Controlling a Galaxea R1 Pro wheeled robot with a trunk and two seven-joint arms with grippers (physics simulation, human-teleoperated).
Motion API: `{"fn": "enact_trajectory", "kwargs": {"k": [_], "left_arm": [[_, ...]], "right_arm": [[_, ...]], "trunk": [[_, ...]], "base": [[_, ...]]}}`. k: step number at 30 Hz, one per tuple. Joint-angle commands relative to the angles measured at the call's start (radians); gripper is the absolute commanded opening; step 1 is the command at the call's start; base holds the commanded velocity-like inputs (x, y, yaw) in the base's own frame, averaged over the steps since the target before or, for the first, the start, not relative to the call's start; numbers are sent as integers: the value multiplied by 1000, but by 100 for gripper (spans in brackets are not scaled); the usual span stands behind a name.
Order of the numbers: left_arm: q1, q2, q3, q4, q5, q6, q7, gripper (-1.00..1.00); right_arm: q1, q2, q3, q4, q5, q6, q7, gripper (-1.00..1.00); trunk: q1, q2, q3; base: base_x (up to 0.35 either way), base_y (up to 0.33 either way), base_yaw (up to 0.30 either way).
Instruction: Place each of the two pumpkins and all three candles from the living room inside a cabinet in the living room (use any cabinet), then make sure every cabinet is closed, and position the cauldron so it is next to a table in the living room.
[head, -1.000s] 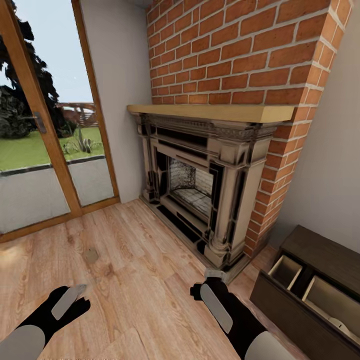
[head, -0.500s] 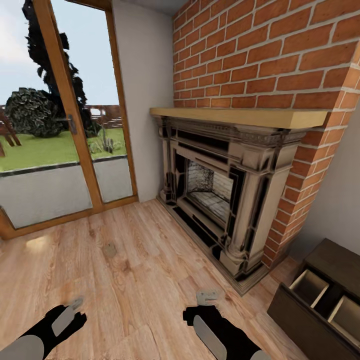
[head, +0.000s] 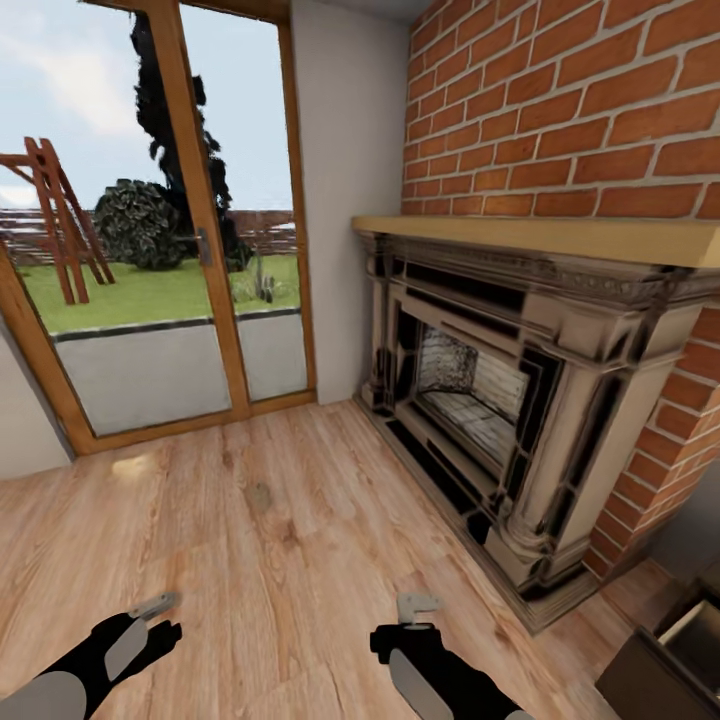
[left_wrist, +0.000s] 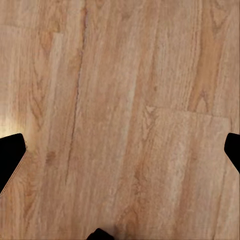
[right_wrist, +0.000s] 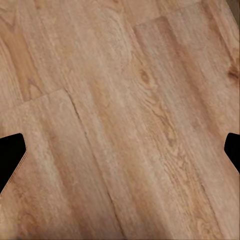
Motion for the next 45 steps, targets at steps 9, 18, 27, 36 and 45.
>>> {"fn": "enact_trajectory", "kwargs": {"k": [9,18,27,36,45], "left_arm": [[0,-6,-8,-3,6,3,5,100],[0,-7,-8,-3,6,3,5,100],[0,-1,-8,-3,6,3,5,100],[0,-8,-8,-3,6,2,5,100],[0,-9,-8,-3,6,1,5,100]], "right_arm": [[-1,-2,10,2,-8,-7,-10,100],[-1,-4,10,2,-8,-23,-9,100],[-1,-2,11,1,-8,-32,-12,100],[-1,-1,11,2,-8,-35,-11,100],[-1,-2,11,2,-8,-57,-11,100]], "trunk": [[1,-1,-1],[1,-1,-1],[1,-1,-1],[1,-1,-1],[1,-1,-1]], "base": [[282,14,86],[258,154,2],[249,207,216],[305,47,290],[168,1,291]]}}
